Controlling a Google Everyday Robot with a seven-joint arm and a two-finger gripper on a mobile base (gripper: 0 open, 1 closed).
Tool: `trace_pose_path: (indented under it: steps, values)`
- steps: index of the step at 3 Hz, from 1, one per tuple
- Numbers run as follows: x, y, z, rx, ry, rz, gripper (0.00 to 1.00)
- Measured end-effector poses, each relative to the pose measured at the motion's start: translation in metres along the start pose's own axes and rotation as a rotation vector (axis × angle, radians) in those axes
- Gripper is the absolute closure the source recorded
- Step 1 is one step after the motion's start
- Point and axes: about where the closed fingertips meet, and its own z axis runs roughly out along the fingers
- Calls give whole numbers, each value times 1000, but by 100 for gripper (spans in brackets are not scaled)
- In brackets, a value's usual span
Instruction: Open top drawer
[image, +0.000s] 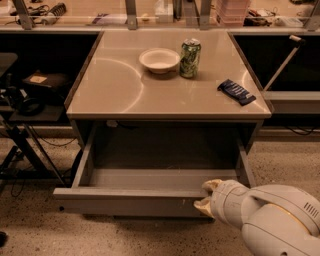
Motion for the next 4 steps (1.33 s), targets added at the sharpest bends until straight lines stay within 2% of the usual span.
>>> trace_pose_path:
  steps: [4]
  values:
    - [9,11,-13,7,10,15,100]
